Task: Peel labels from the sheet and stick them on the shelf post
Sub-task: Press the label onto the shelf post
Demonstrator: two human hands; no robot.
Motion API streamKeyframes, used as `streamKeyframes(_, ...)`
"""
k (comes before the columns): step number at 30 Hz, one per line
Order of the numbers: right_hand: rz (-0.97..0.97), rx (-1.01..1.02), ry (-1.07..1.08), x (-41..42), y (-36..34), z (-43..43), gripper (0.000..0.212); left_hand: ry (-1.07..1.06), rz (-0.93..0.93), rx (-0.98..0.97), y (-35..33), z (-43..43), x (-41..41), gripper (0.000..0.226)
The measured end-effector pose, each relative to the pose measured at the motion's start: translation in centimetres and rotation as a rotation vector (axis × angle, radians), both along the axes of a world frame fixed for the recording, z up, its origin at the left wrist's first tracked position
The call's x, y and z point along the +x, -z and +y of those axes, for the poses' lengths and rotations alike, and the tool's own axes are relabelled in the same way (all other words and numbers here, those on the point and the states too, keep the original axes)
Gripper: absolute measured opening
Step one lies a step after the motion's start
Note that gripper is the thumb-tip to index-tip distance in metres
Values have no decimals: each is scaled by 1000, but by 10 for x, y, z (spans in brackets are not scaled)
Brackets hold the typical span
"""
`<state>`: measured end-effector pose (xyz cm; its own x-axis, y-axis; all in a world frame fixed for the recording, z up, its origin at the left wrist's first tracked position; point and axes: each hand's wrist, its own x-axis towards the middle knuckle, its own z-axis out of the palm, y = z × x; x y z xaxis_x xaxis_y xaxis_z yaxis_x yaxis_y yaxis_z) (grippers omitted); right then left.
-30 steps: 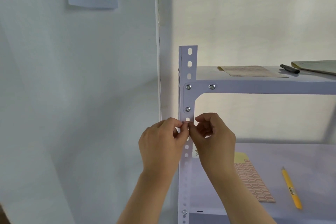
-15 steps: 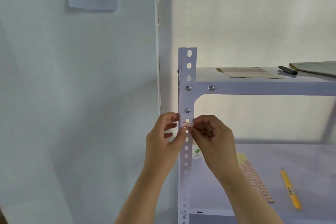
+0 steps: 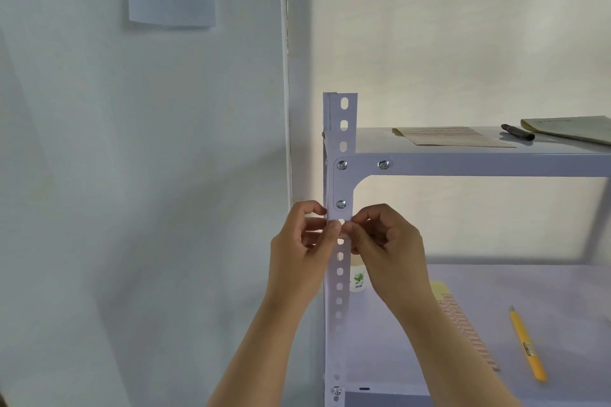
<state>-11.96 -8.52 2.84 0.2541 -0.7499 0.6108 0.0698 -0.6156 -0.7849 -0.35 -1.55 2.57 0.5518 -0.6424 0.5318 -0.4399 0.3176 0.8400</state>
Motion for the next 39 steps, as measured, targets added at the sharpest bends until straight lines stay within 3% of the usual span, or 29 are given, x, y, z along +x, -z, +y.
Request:
streamKeyframes(10, -35, 83, -164, -6, 4, -1, 22, 203, 62, 1, 8, 3, 14, 28)
streamKeyframes(21, -20, 64, 15, 1, 0, 4, 12, 75, -43, -3, 15, -4, 8, 21)
streamKeyframes(27, -14, 59, -17, -1, 1, 5, 10, 63, -71, 2, 11, -7, 10, 9)
streamKeyframes(39, 16, 106, -40, -3, -1, 9, 17, 267, -85, 84, 3, 0, 29, 40)
